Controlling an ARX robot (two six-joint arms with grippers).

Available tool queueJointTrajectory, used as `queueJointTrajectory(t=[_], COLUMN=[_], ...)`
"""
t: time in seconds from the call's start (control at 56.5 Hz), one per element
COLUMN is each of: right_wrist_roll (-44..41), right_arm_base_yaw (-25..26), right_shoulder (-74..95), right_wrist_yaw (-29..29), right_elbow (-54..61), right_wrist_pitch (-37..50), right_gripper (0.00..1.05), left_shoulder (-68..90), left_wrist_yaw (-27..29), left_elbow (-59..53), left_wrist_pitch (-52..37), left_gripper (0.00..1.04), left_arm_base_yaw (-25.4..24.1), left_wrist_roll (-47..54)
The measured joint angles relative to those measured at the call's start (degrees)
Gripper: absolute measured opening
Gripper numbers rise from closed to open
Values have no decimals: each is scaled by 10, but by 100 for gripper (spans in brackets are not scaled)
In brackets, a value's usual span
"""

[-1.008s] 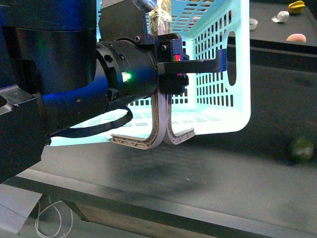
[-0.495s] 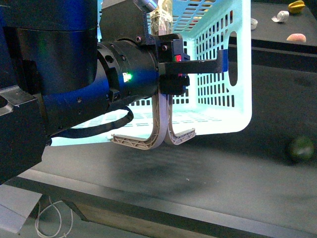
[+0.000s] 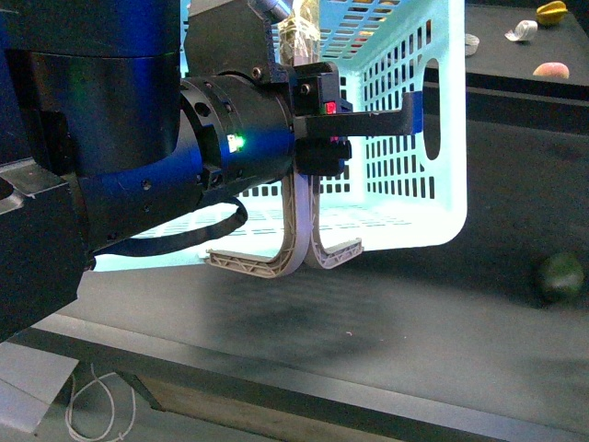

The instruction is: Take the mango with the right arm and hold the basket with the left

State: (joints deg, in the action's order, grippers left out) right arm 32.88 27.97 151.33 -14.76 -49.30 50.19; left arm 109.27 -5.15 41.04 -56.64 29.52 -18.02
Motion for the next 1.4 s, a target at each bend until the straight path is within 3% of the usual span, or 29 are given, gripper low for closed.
queueJointTrajectory(t=[1.008, 1.061, 1.238, 1.398], right_wrist_roll=[-9, -9, -12, -13], right_arm_base_yaw=[-16, -16, -14, -13], right_shoulder=[66, 67, 71, 69], right_wrist_yaw=[24, 24, 25, 28], right_elbow=[-76, -76, -78, -76], right_wrist_pitch=[-61, -61, -61, -61], right_gripper=[96, 93, 65, 63], left_shoulder=[0, 0, 0, 0], left_wrist_yaw=[0, 0, 0, 0], left_elbow=[0, 0, 0, 0], left_wrist_pitch=[0, 0, 0, 0], left_gripper=[4, 4, 4, 4], left_arm_base_yaw=[0, 0, 0, 0], left_wrist_roll=[0, 0, 0, 0])
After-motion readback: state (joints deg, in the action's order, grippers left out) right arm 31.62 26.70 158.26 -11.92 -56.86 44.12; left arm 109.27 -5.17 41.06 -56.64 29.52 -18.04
